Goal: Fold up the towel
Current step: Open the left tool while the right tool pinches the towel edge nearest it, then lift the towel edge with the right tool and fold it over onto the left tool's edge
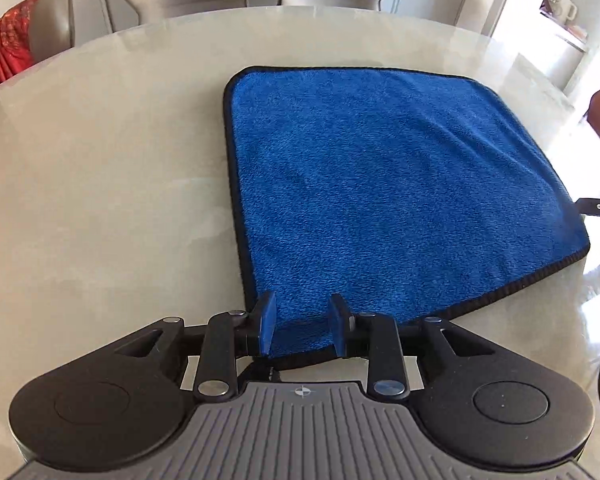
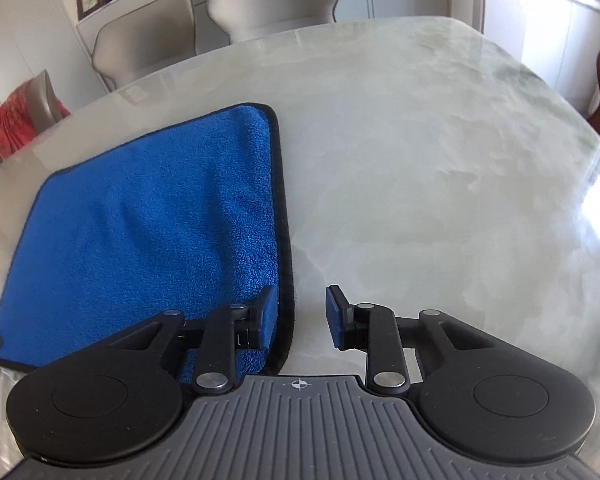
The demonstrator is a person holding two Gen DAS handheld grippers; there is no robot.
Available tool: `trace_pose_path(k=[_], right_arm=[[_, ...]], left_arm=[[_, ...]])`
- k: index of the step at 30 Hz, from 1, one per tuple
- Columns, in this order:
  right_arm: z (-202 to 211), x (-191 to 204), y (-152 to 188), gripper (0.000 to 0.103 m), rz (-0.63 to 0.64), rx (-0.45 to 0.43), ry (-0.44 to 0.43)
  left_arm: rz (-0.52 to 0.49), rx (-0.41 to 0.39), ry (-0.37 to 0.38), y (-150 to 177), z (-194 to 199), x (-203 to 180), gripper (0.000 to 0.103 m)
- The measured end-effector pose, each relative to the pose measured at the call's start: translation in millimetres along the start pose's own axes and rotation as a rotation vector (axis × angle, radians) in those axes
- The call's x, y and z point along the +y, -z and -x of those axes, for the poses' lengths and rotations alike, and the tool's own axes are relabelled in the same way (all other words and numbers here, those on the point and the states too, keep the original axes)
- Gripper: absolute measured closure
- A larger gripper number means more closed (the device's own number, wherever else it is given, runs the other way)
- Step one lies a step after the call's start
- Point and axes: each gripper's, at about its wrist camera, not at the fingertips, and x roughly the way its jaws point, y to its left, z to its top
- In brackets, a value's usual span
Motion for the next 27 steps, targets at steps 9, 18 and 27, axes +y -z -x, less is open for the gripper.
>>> trace_pose_path(k=[9,18,27], right_arm=[[-11,31,7,0.036,0.175,0.0,0.005],[-14,24,16,0.087,0.17,-0.072,-0.038],[-5,-12,3,0.095,-0.112,-0.089,-0.295]], left_arm=[[-0.017,0.002,-0.042,3,2,-11,0.068],[-0.004,0.021,-0.071,2,4,-13,0.067],[0.012,0.057,-0.1,-3,5,-14,0.067]])
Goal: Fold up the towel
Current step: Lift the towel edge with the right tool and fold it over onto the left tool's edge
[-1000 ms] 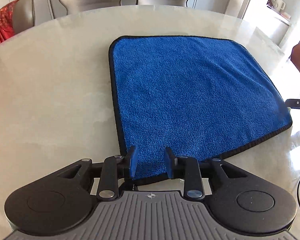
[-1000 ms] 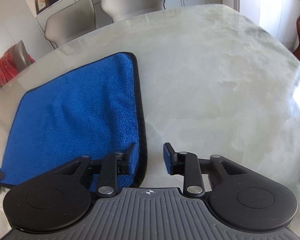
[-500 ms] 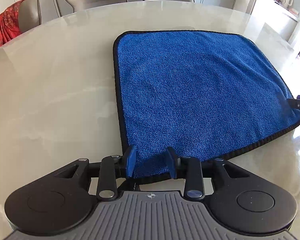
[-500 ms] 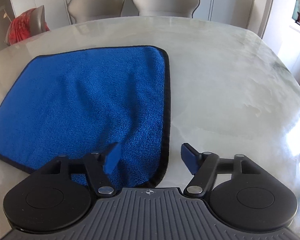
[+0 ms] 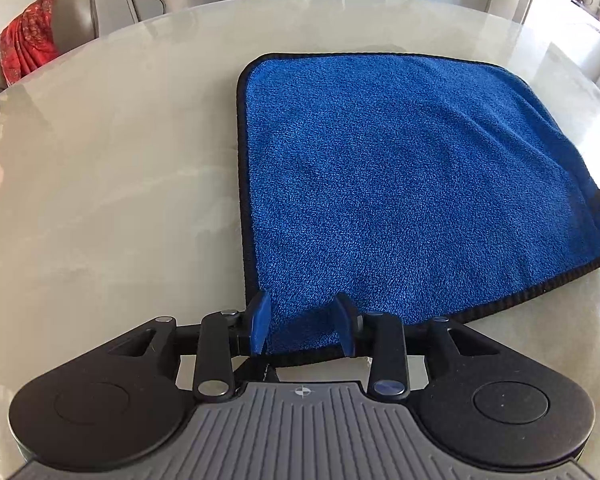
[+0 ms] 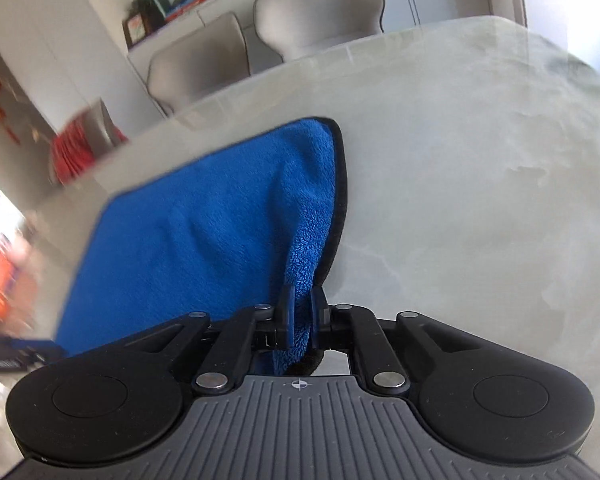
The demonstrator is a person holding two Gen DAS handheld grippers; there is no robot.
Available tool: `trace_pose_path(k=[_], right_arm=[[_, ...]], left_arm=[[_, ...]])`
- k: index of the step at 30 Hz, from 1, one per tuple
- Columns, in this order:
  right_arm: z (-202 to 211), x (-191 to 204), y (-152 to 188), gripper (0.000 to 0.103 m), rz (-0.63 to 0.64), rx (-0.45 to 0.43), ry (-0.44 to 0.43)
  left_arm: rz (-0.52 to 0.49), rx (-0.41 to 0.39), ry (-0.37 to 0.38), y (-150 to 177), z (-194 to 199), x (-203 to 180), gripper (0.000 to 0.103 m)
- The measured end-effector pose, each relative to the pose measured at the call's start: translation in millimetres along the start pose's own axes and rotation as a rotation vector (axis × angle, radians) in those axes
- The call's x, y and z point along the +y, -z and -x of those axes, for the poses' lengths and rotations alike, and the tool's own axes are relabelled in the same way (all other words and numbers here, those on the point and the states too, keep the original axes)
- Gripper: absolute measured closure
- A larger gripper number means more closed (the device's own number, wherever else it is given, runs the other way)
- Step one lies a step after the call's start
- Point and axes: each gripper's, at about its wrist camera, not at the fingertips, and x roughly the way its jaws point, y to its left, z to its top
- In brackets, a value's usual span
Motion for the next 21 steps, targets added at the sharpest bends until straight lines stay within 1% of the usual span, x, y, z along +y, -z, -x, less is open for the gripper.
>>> trace_pose_path(k=[1,3,5,6,8,10,11,14,18,20,21], right_arm=[[2,2,-3,0.095,-0.003,-0.008,-0.013],[3,11,-9,0.095,-0.026,-0.028,-0.078],[1,28,-13,0.095,-0.024,-0.038,-0.155],[-2,39,-16,0.095,-0.002,-0.04,-0.177],[-12,64,-17,0.095,0.059,-0.032,-0.19],[-23,93,-18,0.095,0.126,-0.022,-0.201],[-31,109,-16,0.095,0.146,-0.01,-0.22],[-51,149,-8,0.095,0.2,0.029,-0.257],[-71,200,11,0.095,0.28,0.089,-0.298],[-78,218,22,0.095,0.314,0.124,-0.302],[-82,226,29,0.094,0.337,0.14,-0.29]], left_arm=[[0.004,0.007,0.006,-1,0,2,0.067],[0.01,0.016,0.019,-3,1,5,0.067],[0.005,0.002,0.048,-3,5,9,0.067],[0.002,-0.005,0.063,-3,7,11,0.067],[-0.008,-0.019,0.102,-3,9,15,0.067],[-0.018,-0.033,0.124,-3,14,23,0.067],[-0.022,-0.04,0.135,-3,17,27,0.067],[-0.001,-0.063,0.173,0,26,47,0.066],[0.004,-0.067,0.193,7,31,72,0.064],[0.009,-0.067,0.207,11,32,84,0.061],[0.016,-0.066,0.223,13,31,89,0.06]])
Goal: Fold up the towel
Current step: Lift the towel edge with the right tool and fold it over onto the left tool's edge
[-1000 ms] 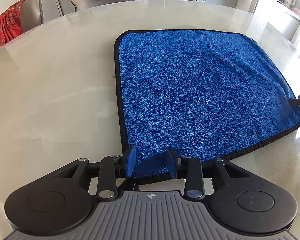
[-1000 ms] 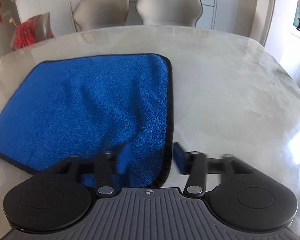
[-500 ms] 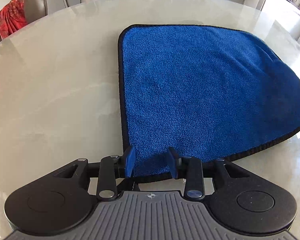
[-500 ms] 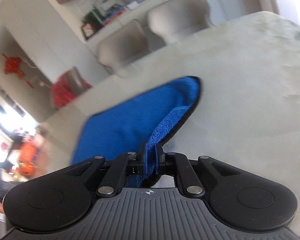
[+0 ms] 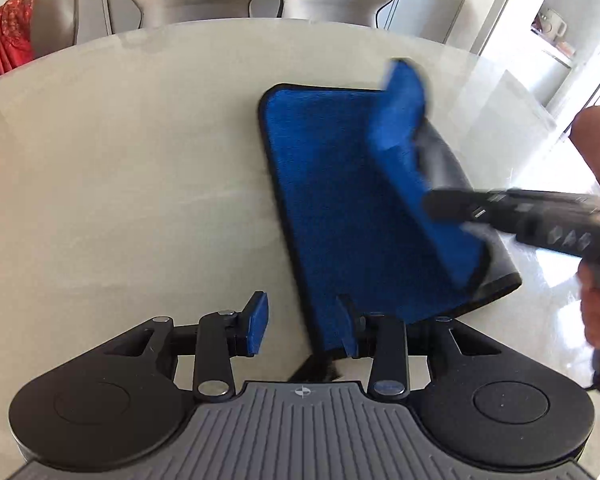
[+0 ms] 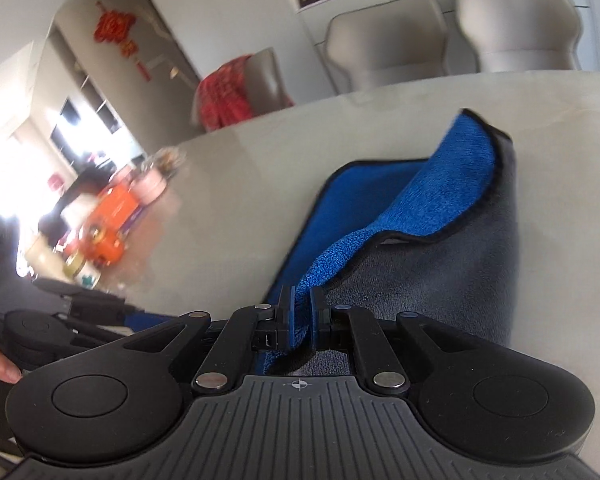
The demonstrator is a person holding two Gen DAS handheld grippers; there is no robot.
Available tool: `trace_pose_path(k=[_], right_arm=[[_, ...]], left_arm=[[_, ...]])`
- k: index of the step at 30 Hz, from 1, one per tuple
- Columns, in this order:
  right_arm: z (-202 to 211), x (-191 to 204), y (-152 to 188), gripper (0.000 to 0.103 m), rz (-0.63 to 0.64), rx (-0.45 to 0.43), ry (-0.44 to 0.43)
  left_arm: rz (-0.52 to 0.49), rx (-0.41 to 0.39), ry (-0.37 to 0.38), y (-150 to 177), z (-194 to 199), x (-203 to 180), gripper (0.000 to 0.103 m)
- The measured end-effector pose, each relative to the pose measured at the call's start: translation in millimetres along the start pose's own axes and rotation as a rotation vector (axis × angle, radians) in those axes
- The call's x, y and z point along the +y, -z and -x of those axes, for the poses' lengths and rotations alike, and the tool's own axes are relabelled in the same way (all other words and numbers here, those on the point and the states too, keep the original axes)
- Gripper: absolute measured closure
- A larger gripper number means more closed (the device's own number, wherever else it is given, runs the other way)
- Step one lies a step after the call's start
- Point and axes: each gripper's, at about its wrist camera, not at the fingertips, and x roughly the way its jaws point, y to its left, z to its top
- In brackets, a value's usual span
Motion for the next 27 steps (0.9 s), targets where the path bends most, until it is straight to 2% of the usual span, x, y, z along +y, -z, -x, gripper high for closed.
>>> trace_pose_path(k=[3,5,7,8,9,12,17,20,22,26,27], right_arm=[[-12,10,7,0.089,0.011,0.052,0.019],[-8,6,9,0.089,-0.026,0.056,-0.015],[1,4,11,0.084,-0.033,0.041,-0.035],[4,2,11,0.076,-0.035,0.038,-0.041],[7,1,13,0.074,-0.031,0.049,-0.032],[11,-6,20,0.074,-0.048,0.085,0.005],[23,-19,30,0.074,-0.102,0.076,0.032],[26,-23,36,0.074,-0.151,0.065,0.03],[29,-25,39,0.074,-0.162,0.061,0.035],[33,-28,46,0.073,-0.178,0.059,0.048],[34,-28,48,0.073,-0.184,0.059,0.049]], left_arm=[[0.012,0.004,0.034,4,-1,8,0.06],[0.014,0.008,0.055,6,-4,11,0.06],[0.005,0.007,0.084,6,-7,9,0.06],[0.001,0.005,0.096,6,-9,8,0.06],[0.001,0.006,0.105,5,-11,8,0.059],[0.008,0.008,0.135,2,-15,8,0.059],[-0.001,-0.001,0.184,-5,-15,-4,0.058],[-0.035,-0.014,0.212,-8,-12,-17,0.049],[-0.052,-0.012,0.191,-9,-18,-25,0.049],[-0.051,-0.002,0.166,-11,-29,-30,0.053],[-0.046,0.004,0.161,-12,-32,-30,0.062]])
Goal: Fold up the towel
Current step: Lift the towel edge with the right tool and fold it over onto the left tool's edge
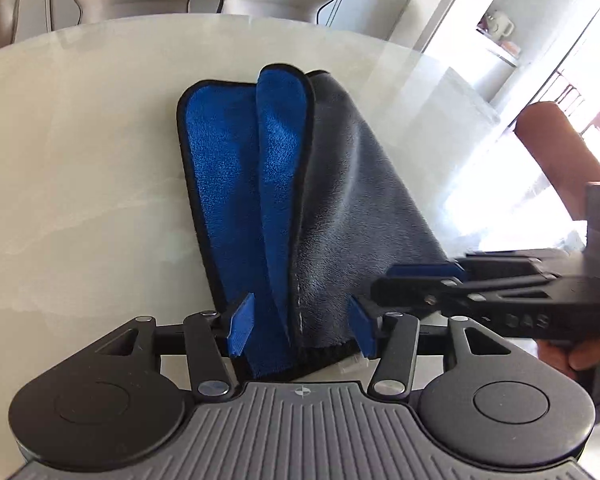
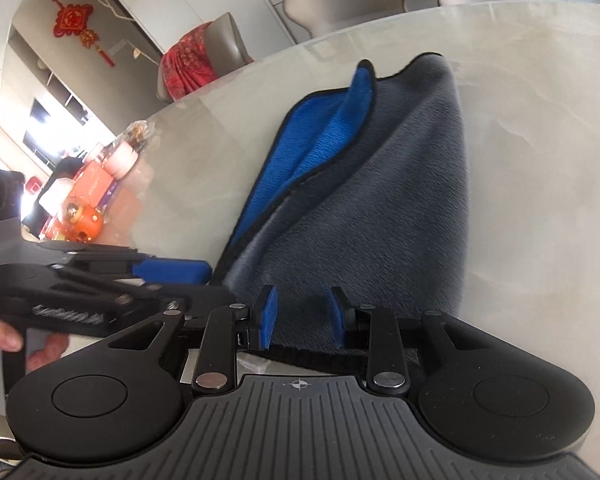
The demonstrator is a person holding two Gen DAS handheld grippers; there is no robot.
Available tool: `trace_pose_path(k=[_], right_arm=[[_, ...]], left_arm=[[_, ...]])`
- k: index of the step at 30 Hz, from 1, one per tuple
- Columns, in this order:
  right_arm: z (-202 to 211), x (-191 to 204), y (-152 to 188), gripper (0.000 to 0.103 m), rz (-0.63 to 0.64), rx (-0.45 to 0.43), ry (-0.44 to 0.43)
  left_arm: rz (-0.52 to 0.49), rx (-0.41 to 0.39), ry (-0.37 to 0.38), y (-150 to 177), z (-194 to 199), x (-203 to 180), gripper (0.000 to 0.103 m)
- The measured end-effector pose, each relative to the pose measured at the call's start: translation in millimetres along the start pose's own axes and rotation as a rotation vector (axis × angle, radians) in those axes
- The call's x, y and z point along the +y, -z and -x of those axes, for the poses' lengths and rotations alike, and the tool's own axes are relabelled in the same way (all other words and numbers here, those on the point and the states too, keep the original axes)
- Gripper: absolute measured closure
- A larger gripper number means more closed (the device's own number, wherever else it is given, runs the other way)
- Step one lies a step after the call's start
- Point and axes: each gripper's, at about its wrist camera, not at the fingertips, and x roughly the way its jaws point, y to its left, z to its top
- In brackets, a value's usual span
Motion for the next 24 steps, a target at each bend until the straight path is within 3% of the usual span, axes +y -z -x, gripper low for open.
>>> trace_pose_path(k=[3,6,13,24], right_arm=[[3,-3,5,0.071,-0.016,-0.003,0.0],[4,-5,7,0.069,-0.025,-0.006,-0.007],[1,-4,6,0.066,-0.022,-0.003,-0.018],[2,-2,5,0.063,-0.007,0.006,-0.013]], left_arm=[[0.015,0.012,-0.003,-3,-3,1,0.089],[0.054,0.004,0.005,-4,1,8,0.097],[0.22,-0.016,0.065,-1,10,41,0.099],[0.189,-0.003,0.026,15,15,37,0.099]])
